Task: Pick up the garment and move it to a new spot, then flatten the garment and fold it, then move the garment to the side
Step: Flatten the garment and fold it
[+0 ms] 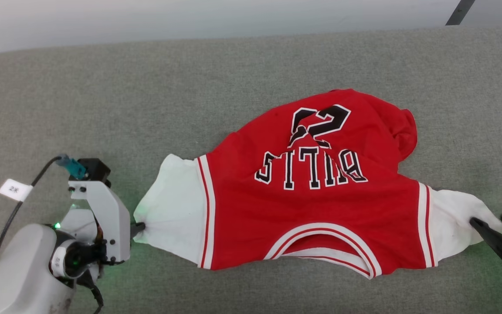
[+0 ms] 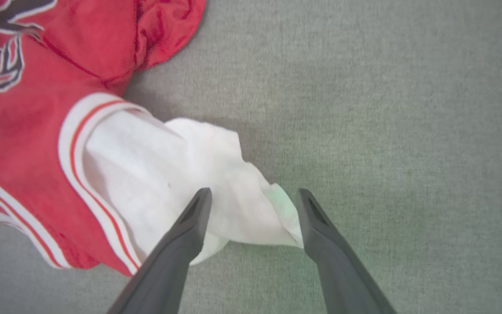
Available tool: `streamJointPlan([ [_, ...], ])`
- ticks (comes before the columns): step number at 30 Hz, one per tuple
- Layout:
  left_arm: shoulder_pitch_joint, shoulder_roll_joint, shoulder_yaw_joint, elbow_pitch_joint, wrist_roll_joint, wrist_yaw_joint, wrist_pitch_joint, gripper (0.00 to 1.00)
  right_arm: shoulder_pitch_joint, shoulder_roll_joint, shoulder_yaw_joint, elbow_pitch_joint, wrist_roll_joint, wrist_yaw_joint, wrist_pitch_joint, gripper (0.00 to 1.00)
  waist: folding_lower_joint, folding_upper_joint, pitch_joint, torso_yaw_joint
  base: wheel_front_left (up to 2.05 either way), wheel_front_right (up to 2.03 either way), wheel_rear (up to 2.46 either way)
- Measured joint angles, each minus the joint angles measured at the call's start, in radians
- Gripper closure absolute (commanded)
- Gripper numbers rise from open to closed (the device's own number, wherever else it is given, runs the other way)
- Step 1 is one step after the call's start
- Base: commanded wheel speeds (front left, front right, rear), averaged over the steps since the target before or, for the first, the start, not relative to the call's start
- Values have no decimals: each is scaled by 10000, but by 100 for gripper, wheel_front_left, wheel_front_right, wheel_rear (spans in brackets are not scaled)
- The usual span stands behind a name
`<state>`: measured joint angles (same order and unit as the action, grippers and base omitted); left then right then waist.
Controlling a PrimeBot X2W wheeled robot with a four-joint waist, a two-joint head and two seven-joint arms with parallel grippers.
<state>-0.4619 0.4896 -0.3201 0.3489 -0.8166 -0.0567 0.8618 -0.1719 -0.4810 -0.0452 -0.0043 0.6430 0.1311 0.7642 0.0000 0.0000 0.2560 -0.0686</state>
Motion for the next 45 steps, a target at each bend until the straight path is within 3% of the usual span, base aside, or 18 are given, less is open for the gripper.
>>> streamJointPlan([
  [5, 48, -10, 2, -65, -31, -2, -82, 100, 521, -6, -368, -313, -19, 0, 825, 0, 0, 0, 13, 42, 0, 0, 0],
  [11, 37, -6, 8, -157, -100, -6, -86, 100, 467, 240, -295, -230, -339, 0, 888, 0, 0, 0, 151, 77, 0, 0, 0],
  [26, -199, -75, -128, -176, -113, -109, -130, 100, -1290, 286, 608, 2429, -782, 4, 1241, 0, 0, 0, 435, 306, 0, 0, 0],
  [27, -208, -98, -142, -159, -115, -119, -151, 100, -1406, 268, 663, 2612, -704, 4, 1348, 58, 0, 0, 439, 325, 0, 0, 0],
  [28, -215, -119, -159, -132, -117, -138, -173, 100, -1516, 232, 761, 2780, -579, 4, 1478, 100, 0, 0, 440, 345, 0, 0, 0],
  [35, -461, -148, -186, -13, -276, -123, 104, 100, -2046, 102, 899, 3329, 201, -17, 1831, 100, 0, 0, 270, 418, 0, 0, 0],
  [45, -1574, 29, -330, -431, -203, -13, 821, 100, -3321, 443, 1126, 2364, 1463, -6, 1939, 100, 0, 0, -549, 498, 0, 0, 0],
])
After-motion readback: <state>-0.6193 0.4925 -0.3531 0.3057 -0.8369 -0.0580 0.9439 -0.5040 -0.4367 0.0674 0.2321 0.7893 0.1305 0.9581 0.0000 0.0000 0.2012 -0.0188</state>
